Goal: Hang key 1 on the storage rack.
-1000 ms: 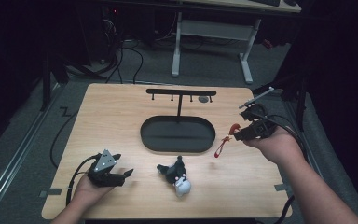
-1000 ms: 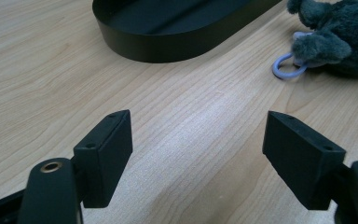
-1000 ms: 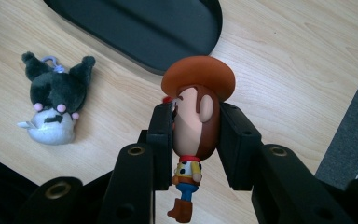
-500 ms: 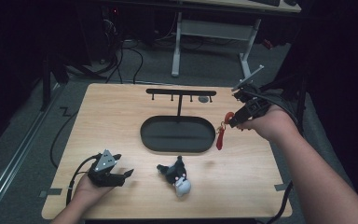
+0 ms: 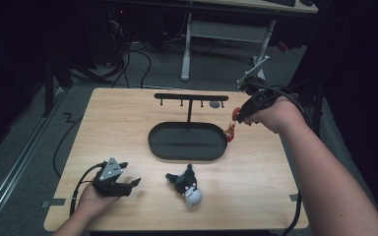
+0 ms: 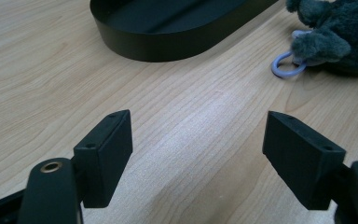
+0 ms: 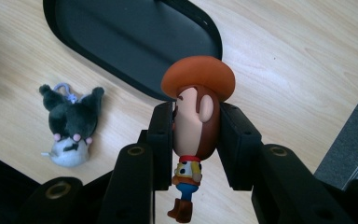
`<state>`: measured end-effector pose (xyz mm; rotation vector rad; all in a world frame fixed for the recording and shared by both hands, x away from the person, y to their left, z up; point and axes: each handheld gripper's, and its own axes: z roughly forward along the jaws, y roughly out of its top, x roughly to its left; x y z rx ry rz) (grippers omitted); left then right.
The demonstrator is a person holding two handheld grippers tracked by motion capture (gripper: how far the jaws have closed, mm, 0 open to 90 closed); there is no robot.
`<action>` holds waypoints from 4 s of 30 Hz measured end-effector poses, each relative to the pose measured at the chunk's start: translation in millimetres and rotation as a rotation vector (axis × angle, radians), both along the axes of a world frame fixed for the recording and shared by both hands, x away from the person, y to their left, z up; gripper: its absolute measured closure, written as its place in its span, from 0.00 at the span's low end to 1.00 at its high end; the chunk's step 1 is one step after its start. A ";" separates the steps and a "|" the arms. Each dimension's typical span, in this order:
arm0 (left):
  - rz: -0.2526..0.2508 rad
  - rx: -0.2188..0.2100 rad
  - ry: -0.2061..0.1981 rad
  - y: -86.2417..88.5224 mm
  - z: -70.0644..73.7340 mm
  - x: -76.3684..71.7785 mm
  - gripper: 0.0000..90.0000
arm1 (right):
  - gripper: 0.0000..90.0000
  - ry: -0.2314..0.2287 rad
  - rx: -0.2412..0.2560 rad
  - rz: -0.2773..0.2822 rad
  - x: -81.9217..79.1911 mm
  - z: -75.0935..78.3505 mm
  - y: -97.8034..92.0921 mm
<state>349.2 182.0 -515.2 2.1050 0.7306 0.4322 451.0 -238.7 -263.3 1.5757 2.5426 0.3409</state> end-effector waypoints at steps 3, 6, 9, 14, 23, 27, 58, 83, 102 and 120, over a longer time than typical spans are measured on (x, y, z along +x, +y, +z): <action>0.001 -0.001 -0.001 -0.5 -0.3 0.0 0.27 | 0.76 -0.006 0.004 0.005 6.2 -1.0 3.5; 0.001 0.001 0.000 -0.1 0.0 -0.1 0.27 | 0.76 -0.010 0.004 0.012 10.8 -1.4 5.9; 0.005 -0.006 0.000 0.6 -0.2 0.2 0.27 | 0.76 -0.014 0.007 0.009 18.1 -2.8 9.1; 0.005 -0.006 0.000 1.2 -0.1 0.1 0.27 | 0.76 -0.019 0.012 -0.001 26.0 -6.0 10.0; 0.012 -0.009 0.002 2.9 -0.5 0.5 0.27 | 0.76 -0.026 0.022 -0.003 40.5 -7.4 12.5; 0.011 -0.009 0.004 3.1 -0.4 0.5 0.27 | 0.76 -0.044 0.018 -0.009 46.4 -5.6 17.1; 0.013 -0.012 0.002 3.2 -0.6 0.7 0.28 | 0.76 -0.028 0.041 -0.093 56.1 -54.9 -6.3; 0.011 -0.004 0.010 2.2 -2.0 1.3 0.28 | 0.59 -0.064 0.178 -0.148 29.9 -122.1 -35.0; -0.017 0.016 0.059 -10.0 -5.8 -2.8 0.34 | 0.49 -0.504 0.254 -0.082 -97.3 -193.0 -52.9; -0.197 0.067 0.153 -102.6 -4.7 -33.9 0.83 | 0.52 -0.653 0.443 -0.165 -174.3 -240.4 -87.5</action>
